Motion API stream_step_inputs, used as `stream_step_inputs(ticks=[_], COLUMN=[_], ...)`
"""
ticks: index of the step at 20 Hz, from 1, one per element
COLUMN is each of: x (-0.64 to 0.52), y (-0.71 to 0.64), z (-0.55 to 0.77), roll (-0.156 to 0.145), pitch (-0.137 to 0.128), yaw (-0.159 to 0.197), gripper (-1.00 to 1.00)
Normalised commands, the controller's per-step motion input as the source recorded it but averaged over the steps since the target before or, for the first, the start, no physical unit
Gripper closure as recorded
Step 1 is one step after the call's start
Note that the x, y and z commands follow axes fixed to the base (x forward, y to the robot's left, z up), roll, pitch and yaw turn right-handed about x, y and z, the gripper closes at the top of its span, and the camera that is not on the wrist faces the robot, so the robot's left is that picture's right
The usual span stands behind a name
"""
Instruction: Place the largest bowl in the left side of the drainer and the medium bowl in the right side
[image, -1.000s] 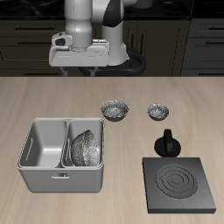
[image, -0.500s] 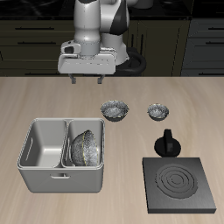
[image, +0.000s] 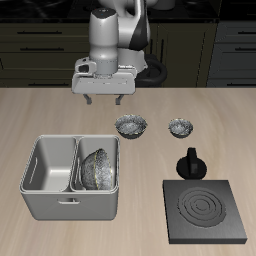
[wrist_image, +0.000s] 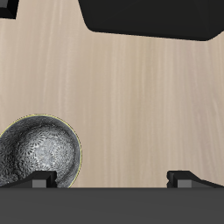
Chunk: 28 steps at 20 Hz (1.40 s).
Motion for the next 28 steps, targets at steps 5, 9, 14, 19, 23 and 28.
stream_step_inputs(ticks=[5,9,14,19,23,28], x=[-0.11,0.07,0.04,0.09,-0.07,-0.02], y=[0.04,0.17,0.13,0.02,0.11,-0.05], z=[-0.36,-0.38,-0.20,-0.37,-0.36,-0.21], roll=[-0.010,-0.003,0.019,0.028,0.112,0.020], pitch=[0.029,0.037,0.039,0.096,0.096,0.063], yaw=[0.018,0.011,0.004,-0.030,-0.026,-0.051], gripper=[-1.00,-1.00,-1.00,-1.00,-1.00,1.00])
